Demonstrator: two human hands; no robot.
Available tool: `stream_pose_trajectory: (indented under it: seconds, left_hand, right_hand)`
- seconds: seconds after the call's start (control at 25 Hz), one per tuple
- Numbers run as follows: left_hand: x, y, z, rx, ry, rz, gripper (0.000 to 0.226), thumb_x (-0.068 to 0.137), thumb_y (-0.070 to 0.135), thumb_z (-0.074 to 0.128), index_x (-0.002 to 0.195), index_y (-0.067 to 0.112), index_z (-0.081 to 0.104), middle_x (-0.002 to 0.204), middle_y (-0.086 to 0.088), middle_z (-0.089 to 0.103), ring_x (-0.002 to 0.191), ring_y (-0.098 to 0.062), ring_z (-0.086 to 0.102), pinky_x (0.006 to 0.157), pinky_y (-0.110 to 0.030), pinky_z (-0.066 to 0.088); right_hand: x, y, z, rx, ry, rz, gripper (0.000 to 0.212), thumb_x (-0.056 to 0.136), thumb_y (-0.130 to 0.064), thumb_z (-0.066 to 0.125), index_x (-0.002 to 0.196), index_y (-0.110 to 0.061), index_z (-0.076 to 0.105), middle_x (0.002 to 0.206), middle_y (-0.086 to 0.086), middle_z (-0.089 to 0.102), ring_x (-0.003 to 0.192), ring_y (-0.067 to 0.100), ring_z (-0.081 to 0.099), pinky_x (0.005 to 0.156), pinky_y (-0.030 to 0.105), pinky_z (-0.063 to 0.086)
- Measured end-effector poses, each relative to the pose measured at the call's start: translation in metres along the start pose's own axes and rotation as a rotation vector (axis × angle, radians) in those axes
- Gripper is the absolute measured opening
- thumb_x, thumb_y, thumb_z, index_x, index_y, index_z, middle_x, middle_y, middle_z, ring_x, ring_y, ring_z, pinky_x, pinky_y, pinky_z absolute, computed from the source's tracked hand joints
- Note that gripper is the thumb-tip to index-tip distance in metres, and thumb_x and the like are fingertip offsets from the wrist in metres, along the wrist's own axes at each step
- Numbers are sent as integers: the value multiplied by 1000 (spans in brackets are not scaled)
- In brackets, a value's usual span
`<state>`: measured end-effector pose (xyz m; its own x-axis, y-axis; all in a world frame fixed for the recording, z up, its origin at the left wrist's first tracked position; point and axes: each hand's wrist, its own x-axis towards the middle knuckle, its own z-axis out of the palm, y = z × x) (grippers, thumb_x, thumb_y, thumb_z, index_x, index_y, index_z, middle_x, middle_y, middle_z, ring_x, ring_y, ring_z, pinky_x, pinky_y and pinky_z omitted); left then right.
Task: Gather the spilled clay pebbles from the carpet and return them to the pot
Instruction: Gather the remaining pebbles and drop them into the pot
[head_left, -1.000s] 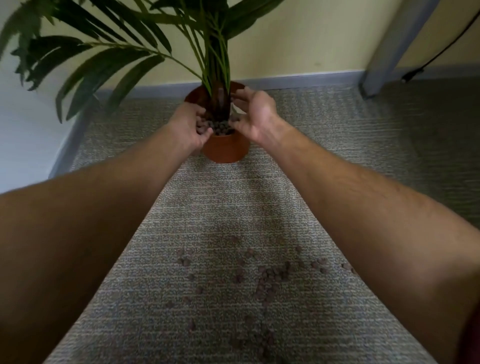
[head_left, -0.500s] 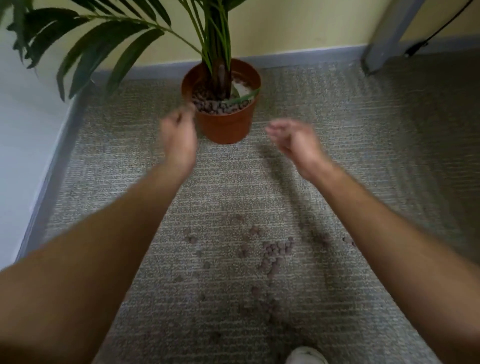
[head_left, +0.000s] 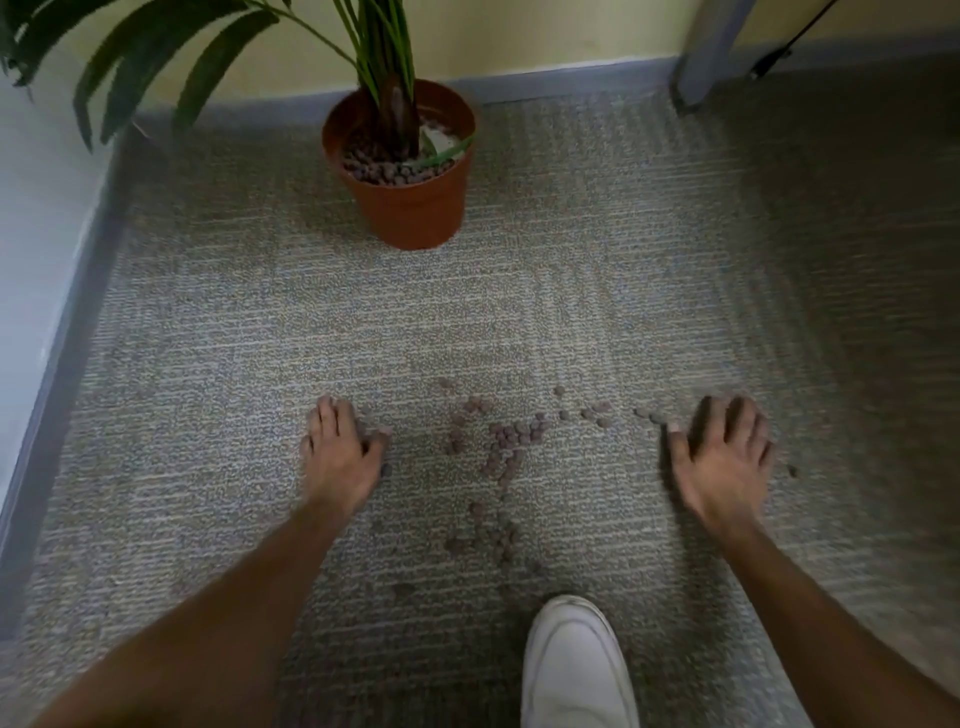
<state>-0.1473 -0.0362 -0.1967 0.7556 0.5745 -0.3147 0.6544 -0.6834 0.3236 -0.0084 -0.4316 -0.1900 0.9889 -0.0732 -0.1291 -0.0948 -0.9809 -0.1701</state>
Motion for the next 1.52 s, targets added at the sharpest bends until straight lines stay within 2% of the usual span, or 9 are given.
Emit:
stream_pose_trajectory:
  seconds: [0.16, 0.28, 0.36, 0.56, 0.68, 0.88, 1.12, 1.32, 1.52]
  left_hand:
    - [-24, 29, 9, -12, -74, 206, 73, 96, 43, 42, 152, 10, 7, 161, -8, -3, 147, -27, -9, 120, -47, 4]
    - [-43, 55, 18, 92, -129, 419, 72, 95, 50, 41, 152, 16, 13, 162, -2, 3, 148, -25, -6, 120, -46, 4]
    - [-57, 64, 22, 229, -129, 601, 74, 91, 63, 34, 151, 24, 18, 161, 3, 4, 148, -26, -6, 119, -50, 1]
    - [-96, 47, 30, 500, -144, 1083, 86, 81, 78, 32, 147, 24, 31, 156, 1, 26, 144, -33, 15, 113, -59, 14]
    - [-109, 45, 39, 556, -186, 1222, 86, 80, 79, 32, 148, 26, 30, 155, 4, 29, 143, -32, 22, 113, -61, 17]
    - [-119, 61, 46, 604, -217, 1255, 69, 87, 63, 41, 146, 28, 33, 154, 7, 33, 143, -28, 25, 107, -55, 32]
    - [-126, 71, 42, 560, -210, 1097, 49, 94, 45, 42, 140, 30, 43, 149, 7, 41, 140, -29, 33, 108, -53, 36]
    - [-126, 54, 35, 537, -244, 1225, 77, 86, 70, 36, 147, 21, 33, 153, 3, 36, 143, -28, 25, 111, -57, 26]
    - [-132, 51, 47, 589, -316, 1243, 103, 73, 74, 46, 151, 16, 14, 160, -2, 15, 147, -27, 7, 115, -54, 8]
  right_hand:
    - [-19, 3, 8, -127, -139, -95, 85, 90, -67, 11, 152, -9, 10, 159, 24, 2, 147, 39, 2, 119, 53, 5]
    - [-30, -9, 11, -201, -225, -460, 84, 91, -69, 7, 153, -13, -3, 160, 17, -10, 148, 33, -7, 118, 46, -3]
    - [-35, -9, 6, -197, -183, -587, 80, 92, -67, 11, 153, -16, 5, 161, 12, -4, 149, 31, 0, 118, 46, 0]
    - [-23, 47, -17, -65, 36, 92, 64, 96, -45, 41, 146, -8, 25, 154, 27, 21, 142, 45, 19, 115, 57, 15]
    - [-15, 75, -31, -125, -12, 168, 51, 85, -19, 57, 130, 1, 44, 129, 33, 43, 120, 48, 42, 101, 54, 40]
    - [1, 61, -48, 38, -37, 73, 27, 82, -5, 58, 107, -7, 69, 110, 26, 64, 104, 42, 60, 93, 42, 45]
    - [17, -18, -46, 169, -175, -172, 21, 80, -3, 64, 98, -12, 72, 103, 15, 71, 98, 30, 64, 89, 32, 48]
    - [21, -67, -40, 166, -314, -225, 38, 80, -10, 66, 118, -15, 61, 115, 10, 56, 104, 27, 56, 96, 35, 47]
    - [14, -92, -31, 62, -380, -563, 42, 76, -18, 73, 116, -16, 60, 112, 5, 52, 106, 22, 53, 94, 30, 42]
